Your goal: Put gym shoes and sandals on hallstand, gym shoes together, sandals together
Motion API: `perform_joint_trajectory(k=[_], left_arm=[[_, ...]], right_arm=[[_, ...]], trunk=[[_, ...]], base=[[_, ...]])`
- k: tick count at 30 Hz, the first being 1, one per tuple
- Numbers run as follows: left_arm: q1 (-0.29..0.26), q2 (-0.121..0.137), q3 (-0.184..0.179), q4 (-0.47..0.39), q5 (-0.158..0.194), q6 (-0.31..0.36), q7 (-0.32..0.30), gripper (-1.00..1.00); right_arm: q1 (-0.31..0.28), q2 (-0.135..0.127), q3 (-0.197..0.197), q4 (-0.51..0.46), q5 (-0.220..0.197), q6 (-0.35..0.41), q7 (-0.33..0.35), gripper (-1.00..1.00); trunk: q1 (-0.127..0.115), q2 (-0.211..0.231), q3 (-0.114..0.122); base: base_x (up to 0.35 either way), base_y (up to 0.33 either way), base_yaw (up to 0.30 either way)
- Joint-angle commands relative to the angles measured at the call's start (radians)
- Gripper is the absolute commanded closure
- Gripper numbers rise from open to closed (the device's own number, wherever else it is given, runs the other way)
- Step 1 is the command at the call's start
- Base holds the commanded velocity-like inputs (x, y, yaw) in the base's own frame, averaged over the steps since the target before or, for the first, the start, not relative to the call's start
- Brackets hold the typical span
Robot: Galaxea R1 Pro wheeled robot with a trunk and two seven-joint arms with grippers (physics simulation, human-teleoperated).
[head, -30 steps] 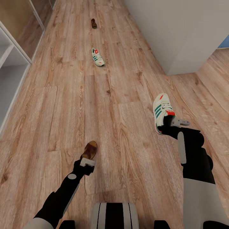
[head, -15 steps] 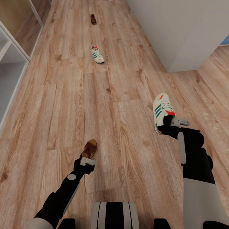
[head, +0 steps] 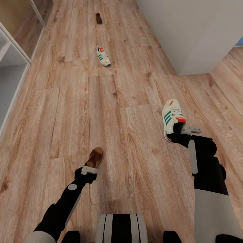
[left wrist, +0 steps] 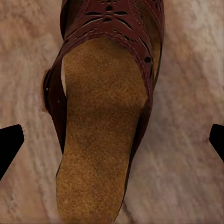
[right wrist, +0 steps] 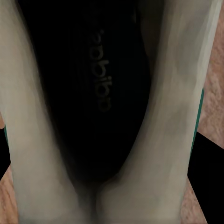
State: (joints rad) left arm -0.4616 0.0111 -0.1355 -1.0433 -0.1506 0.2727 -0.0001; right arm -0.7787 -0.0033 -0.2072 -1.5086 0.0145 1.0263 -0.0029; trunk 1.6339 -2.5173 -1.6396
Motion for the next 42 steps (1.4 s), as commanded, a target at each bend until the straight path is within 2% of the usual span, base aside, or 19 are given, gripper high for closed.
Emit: perform_joint_trajectory(k=[1,20,26,34,37,40,42], left_arm=[[0.000,0.000,-0.001,-0.002,-0.010,0.005,0.000,-1.00],[0.000,0.000,0.000,-0.001,-0.010,0.004,0.000,-1.00],[0.000,-0.001,0.000,-0.001,-0.010,-0.029,0.000,-1.00],[0.000,0.000,0.000,0.000,-0.009,-0.065,0.000,-1.00],[0.000,0.000,0.000,0.000,-0.009,-0.075,0.000,-1.00],[0.000,0.000,0.001,0.000,-0.009,-0.115,0.000,-1.00],[0.000,0.000,0.002,0.000,-0.009,-0.123,0.000,-1.00]], right_arm=[[-0.001,0.000,0.000,-0.001,0.001,0.005,0.000,1.00],[-0.001,-0.001,-0.001,-0.001,0.001,0.005,0.000,1.00],[-0.001,-0.001,-0.001,-0.001,0.001,0.005,0.000,1.00],[-0.001,-0.001,-0.001,-0.001,0.001,0.005,0.000,1.00],[-0.001,-0.001,0.000,-0.001,0.001,0.005,0.000,1.00],[-0.001,-0.001,-0.001,-0.001,0.001,0.005,0.000,1.00],[-0.001,-0.001,-0.001,-0.001,0.001,0.005,0.000,1.00]], trunk=[[0.000,0.000,-0.001],[0.000,0.000,-0.001],[0.000,0.000,-0.004],[0.003,-0.002,-0.046],[0.003,-0.002,-0.048],[0.003,-0.002,-0.049],[0.004,-0.003,-0.059]], base=[[0.000,0.000,0.000],[-0.036,0.022,0.000],[0.000,0.000,0.000],[0.000,0.000,0.000],[0.000,0.000,0.000],[0.000,0.000,0.000],[0.000,0.000,0.000]])
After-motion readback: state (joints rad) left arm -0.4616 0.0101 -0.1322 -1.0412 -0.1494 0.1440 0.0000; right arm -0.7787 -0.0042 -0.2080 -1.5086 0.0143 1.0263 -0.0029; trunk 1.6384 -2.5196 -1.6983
